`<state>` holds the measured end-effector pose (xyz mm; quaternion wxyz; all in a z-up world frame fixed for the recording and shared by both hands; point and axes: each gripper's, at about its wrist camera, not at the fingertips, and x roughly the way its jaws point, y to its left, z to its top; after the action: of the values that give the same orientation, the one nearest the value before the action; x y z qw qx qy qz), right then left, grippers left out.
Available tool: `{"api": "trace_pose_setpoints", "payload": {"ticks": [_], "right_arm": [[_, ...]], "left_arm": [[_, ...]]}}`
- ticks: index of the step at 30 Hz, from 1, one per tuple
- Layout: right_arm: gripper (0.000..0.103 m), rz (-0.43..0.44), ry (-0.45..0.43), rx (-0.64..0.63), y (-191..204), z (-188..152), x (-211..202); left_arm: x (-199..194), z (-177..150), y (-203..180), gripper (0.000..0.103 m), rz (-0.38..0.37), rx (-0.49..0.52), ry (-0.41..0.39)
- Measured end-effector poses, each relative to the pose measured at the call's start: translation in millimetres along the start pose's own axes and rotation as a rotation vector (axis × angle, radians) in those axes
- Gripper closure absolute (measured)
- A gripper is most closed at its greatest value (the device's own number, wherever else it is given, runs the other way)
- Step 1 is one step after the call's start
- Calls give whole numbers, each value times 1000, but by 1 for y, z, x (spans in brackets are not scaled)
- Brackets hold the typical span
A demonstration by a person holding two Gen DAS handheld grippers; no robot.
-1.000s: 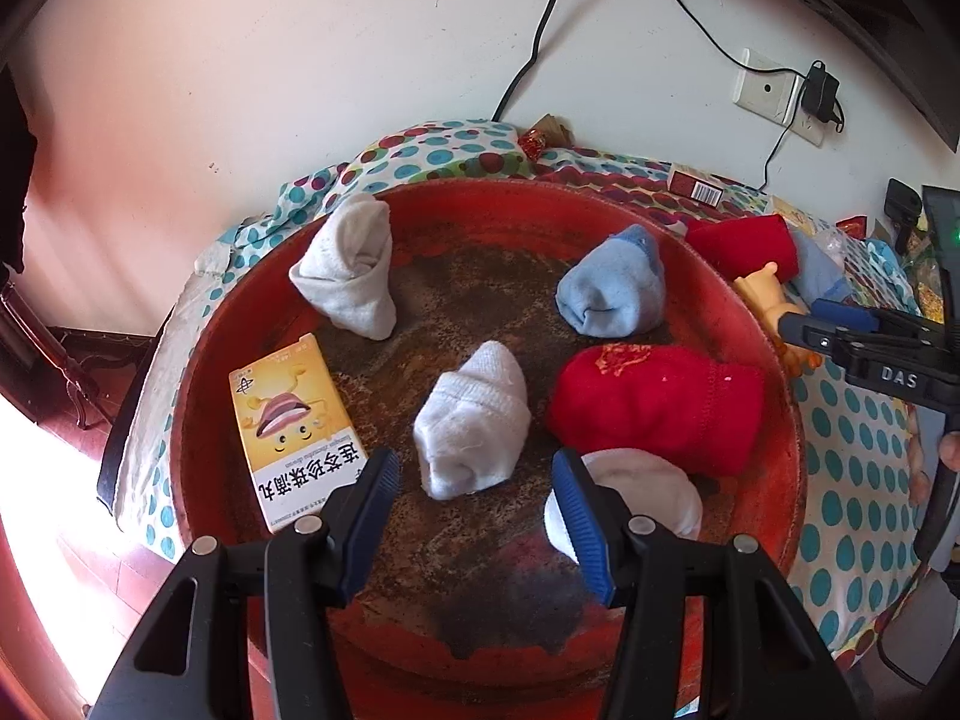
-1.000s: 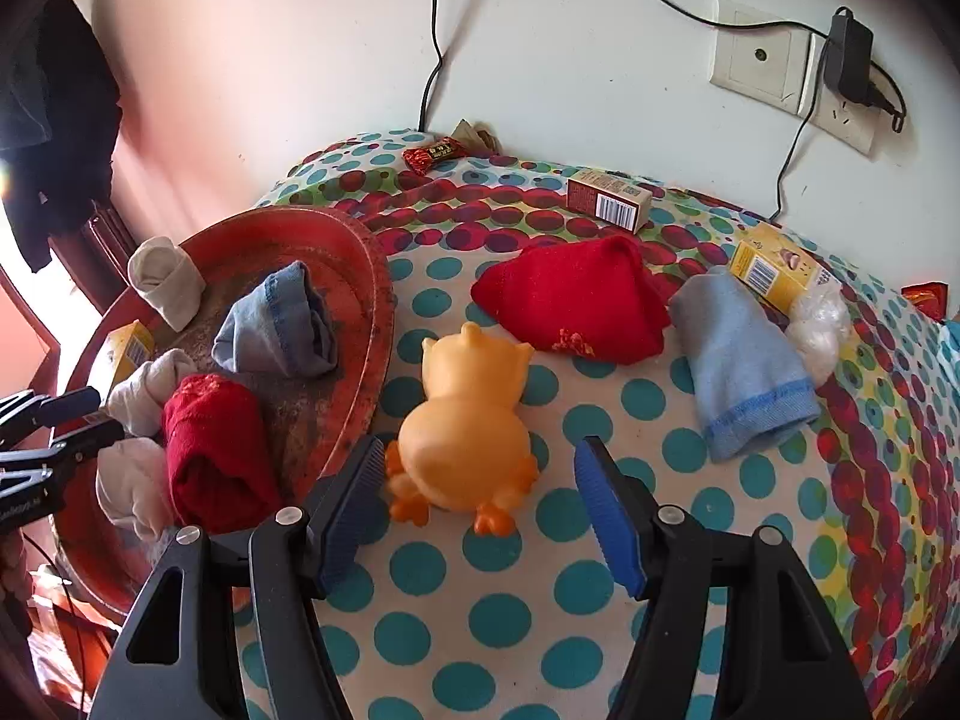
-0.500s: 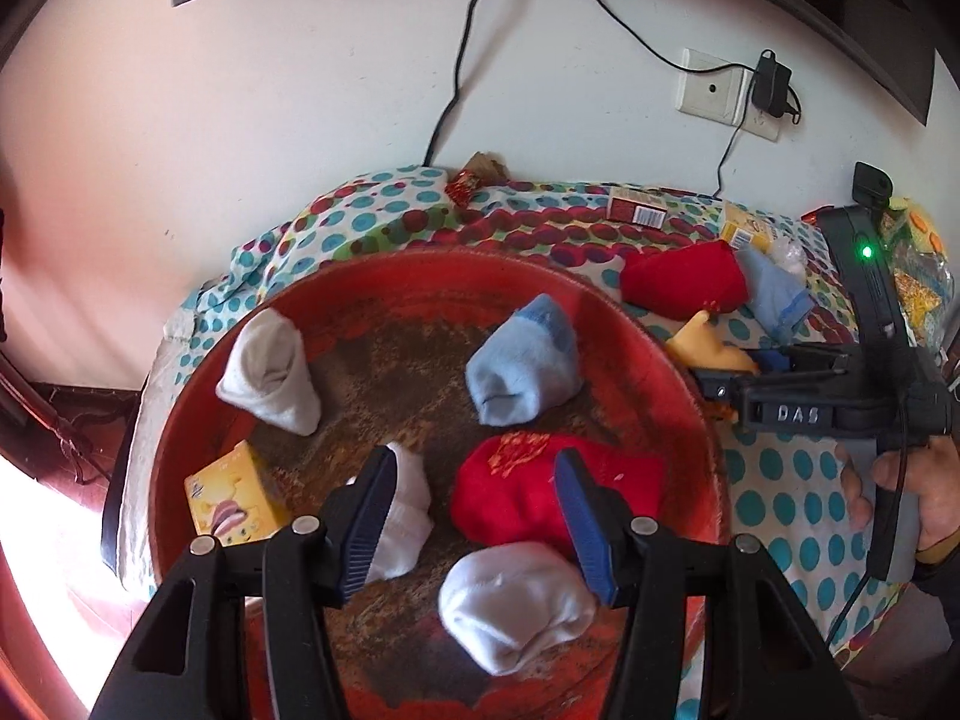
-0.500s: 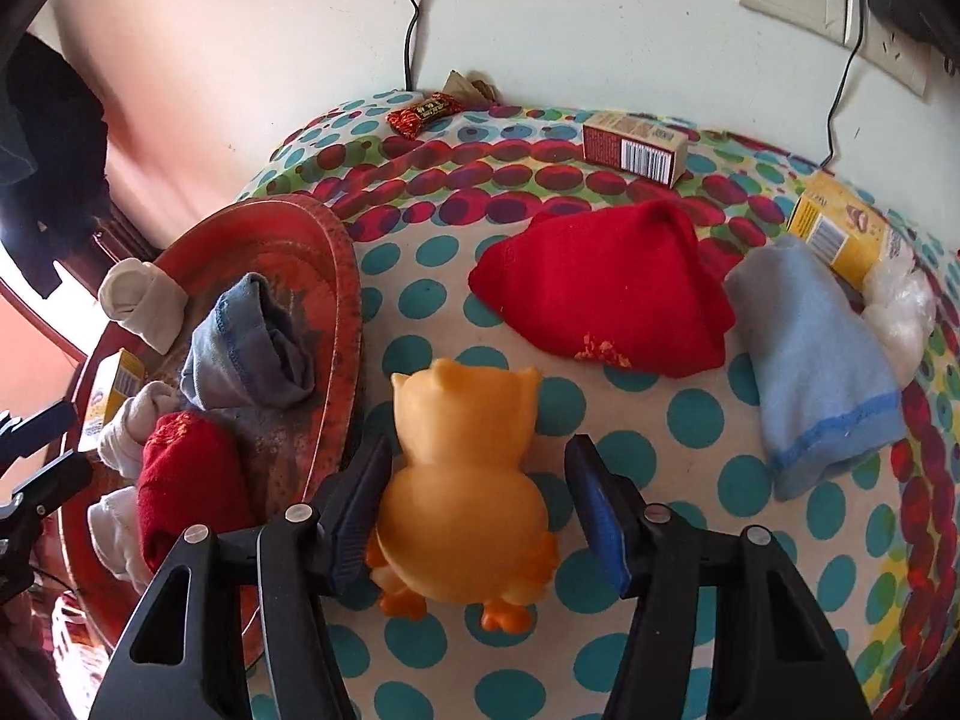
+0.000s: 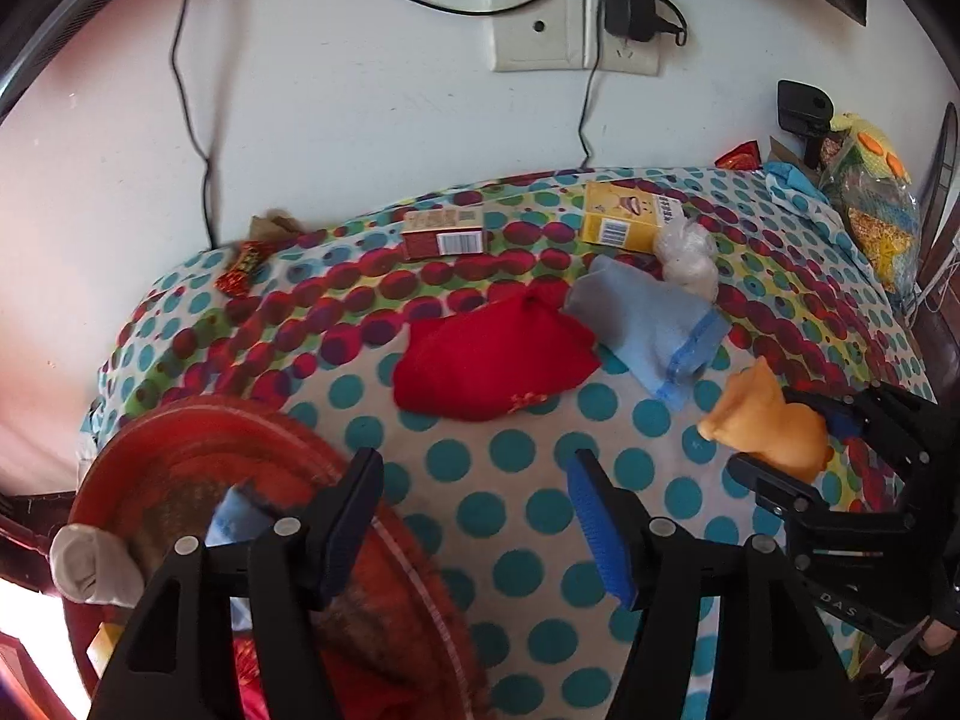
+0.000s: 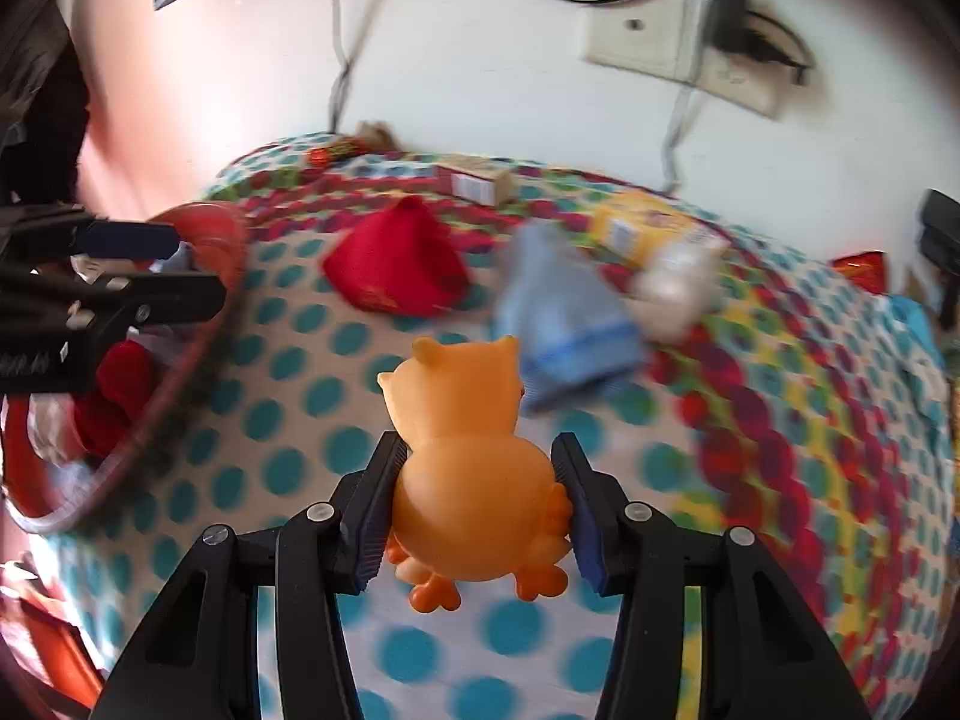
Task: Organize objects
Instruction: 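Grasp the red knit cloth on the bedspread with the left gripper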
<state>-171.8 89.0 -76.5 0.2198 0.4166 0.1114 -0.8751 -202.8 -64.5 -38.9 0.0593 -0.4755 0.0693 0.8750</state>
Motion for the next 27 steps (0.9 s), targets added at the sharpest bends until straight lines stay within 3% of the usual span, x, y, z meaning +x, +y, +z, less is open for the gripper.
{"api": "trace_pose_setpoints", "payload": {"ticks": [5, 12, 20, 24, 27], "right_arm": [[56, -70, -18, 48, -43, -19, -4], [56, -127, -63, 84, -72, -20, 2], [55, -131, -53, 95, -75, -16, 9], [55, -125, -49, 100, -76, -17, 11], [55, -127, -48, 102, -76, -17, 10]], "left_arm": [[27, 29, -27, 37, 37, 19, -11], [66, 50, -23, 37, 105, -55, 5], [87, 42, -14, 37, 50, -122, 20], [84, 37, -13, 63, 49, -166, 25], [73, 35, -16, 67, 52, -182, 18]]}}
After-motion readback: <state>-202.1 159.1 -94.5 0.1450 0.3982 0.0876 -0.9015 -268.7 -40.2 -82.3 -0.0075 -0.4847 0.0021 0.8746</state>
